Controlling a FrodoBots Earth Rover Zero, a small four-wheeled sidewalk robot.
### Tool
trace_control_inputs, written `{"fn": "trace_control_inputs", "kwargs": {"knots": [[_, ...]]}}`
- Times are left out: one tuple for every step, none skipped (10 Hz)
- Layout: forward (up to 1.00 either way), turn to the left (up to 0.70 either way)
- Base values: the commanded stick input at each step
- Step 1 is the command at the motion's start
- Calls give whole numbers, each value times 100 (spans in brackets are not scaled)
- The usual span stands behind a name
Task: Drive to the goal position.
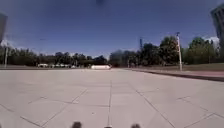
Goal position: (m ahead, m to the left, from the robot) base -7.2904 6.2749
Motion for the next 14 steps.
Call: {"fn": "trace_control_inputs", "kwargs": {"knots": [[85, 4], [85, 4], [85, 4], [85, 4], [85, 4], [85, 4], [85, 4], [85, 4], [85, 4], [85, 4], [85, 4], [85, 4], [85, 4], [85, 4]]}}
